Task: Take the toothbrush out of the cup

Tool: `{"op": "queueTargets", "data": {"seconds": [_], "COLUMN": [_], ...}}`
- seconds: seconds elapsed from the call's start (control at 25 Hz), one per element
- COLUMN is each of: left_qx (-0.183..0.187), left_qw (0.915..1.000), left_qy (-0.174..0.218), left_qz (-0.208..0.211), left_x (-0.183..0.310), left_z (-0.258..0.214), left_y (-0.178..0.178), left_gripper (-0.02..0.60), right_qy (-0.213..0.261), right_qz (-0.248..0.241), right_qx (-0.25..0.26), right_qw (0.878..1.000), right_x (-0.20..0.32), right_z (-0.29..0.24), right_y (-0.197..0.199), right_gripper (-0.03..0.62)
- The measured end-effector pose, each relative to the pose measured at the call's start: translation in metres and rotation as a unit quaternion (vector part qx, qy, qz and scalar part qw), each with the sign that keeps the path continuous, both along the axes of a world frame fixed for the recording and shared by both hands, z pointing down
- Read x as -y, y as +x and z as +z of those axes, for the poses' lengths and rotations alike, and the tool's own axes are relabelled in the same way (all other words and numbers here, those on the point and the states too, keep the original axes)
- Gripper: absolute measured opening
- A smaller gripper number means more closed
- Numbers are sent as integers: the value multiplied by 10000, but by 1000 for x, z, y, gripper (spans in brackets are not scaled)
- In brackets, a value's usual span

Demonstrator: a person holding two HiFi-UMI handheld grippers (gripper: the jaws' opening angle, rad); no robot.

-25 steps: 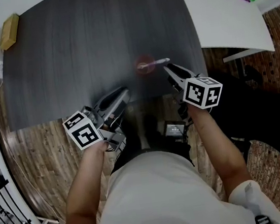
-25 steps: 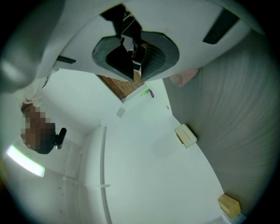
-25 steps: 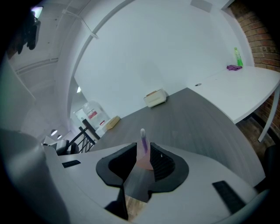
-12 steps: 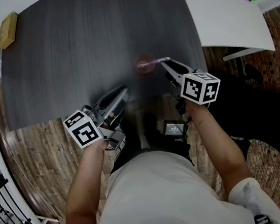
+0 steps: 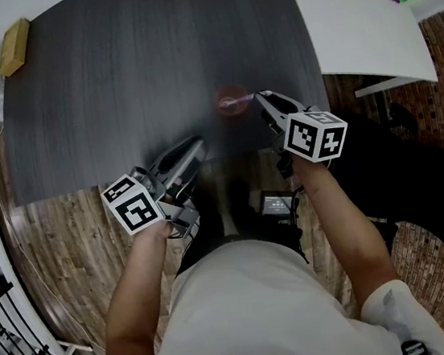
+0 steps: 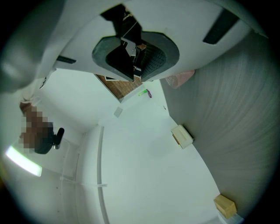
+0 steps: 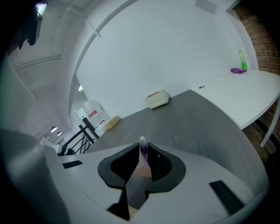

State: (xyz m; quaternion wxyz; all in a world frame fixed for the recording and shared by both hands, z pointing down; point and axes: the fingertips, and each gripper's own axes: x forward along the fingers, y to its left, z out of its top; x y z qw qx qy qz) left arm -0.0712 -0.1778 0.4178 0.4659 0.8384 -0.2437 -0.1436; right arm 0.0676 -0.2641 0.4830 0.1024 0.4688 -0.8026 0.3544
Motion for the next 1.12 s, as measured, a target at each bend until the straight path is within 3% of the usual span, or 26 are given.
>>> {"op": "queueTargets", "data": {"seconds": [1.12], "left_qx": [-55], "left_qw": [9998], "left_qy": [181], "left_qz": [-77], "left_x": [-9], "left_z": [-16], "left_y": [4], "left_gripper": [51], "right_qy": [315], "right_qz": [115], "right_qx": [54], "right_qw": [9994], "right_x": [-2], "right_z": [-33], "right_y": [9], "right_gripper": [52]}}
